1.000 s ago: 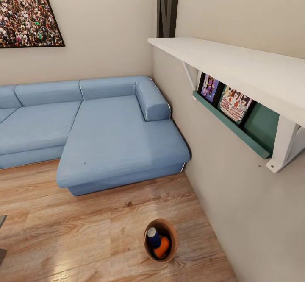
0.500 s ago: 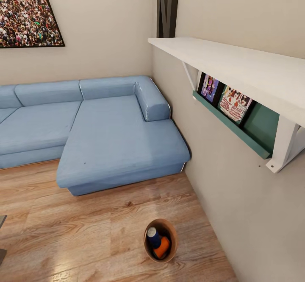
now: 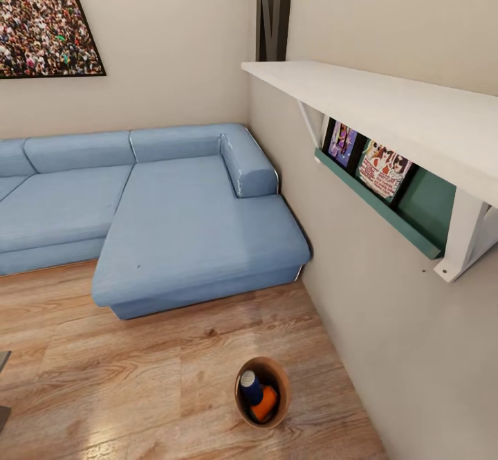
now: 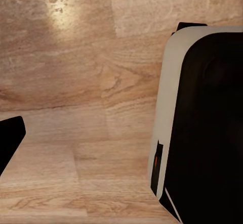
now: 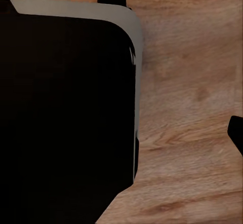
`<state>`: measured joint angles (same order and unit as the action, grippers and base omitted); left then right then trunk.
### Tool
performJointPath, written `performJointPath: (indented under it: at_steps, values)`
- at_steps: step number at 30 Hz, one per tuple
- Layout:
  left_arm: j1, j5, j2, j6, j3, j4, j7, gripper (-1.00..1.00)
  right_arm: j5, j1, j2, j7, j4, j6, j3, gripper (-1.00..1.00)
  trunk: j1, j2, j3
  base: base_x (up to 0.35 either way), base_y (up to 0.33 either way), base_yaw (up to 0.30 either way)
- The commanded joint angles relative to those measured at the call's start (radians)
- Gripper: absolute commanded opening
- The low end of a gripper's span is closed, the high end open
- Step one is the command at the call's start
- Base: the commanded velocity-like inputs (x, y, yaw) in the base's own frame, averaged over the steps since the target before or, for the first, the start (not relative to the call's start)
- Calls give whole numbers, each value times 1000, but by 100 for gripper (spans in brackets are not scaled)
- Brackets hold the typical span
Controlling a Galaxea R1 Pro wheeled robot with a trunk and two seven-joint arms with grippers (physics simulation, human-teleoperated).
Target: Put the three can of soda from the living room inside the tash can in the kitchen.
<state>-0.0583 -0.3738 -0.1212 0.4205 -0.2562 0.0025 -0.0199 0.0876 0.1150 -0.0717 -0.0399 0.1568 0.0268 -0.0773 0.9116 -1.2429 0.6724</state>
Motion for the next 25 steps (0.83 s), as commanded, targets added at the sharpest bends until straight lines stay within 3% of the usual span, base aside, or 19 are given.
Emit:
performJointPath:
  at_steps: [1,25]
  values:
    - [0,0,-1,0,0,0,0,100,-1,0,0,0,-1,0,0,100,0,0,0,0,0,0]
    - [0,3,-2,0,-3,1,-1,100,-2,0,1,0,-14,-1,1,100,0,0,0,0,0,0]
